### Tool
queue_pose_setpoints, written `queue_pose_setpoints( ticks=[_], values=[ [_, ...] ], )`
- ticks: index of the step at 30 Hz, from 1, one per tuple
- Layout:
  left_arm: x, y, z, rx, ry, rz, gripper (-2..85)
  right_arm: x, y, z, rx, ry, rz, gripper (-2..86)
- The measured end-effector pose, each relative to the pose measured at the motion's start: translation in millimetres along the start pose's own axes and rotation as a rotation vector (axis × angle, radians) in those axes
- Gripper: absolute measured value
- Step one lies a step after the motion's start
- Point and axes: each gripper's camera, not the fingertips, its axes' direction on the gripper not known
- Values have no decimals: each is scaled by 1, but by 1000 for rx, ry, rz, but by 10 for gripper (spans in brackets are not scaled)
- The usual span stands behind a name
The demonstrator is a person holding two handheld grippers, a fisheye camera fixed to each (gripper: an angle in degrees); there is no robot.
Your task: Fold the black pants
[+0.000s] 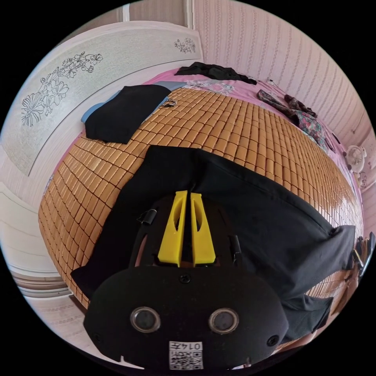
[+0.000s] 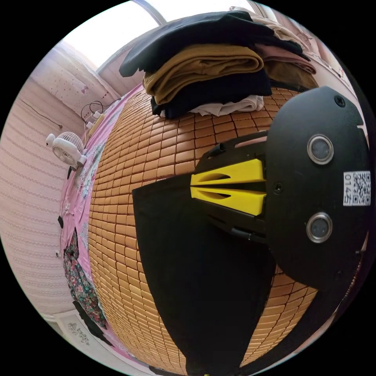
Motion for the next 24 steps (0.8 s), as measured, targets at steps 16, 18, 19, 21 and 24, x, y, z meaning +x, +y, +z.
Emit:
queue_pose_setpoints(
  ticks=[16,18,19,21,24],
  values=[
    [0,70,-50,197,270,13,0,45,70,-70,157,-233,55,36],
    [5,108,-76,192,366,91,0,54,114,-98,164,-286,-6,46],
    [14,141,-92,181,433,153,1,57,145,-115,136,-291,-52,53],
    [39,197,-110,135,485,262,1,58,190,-138,81,-297,-134,62],
    [95,289,-125,52,500,414,2,51,250,-171,-4,-353,-281,77]
  ],
)
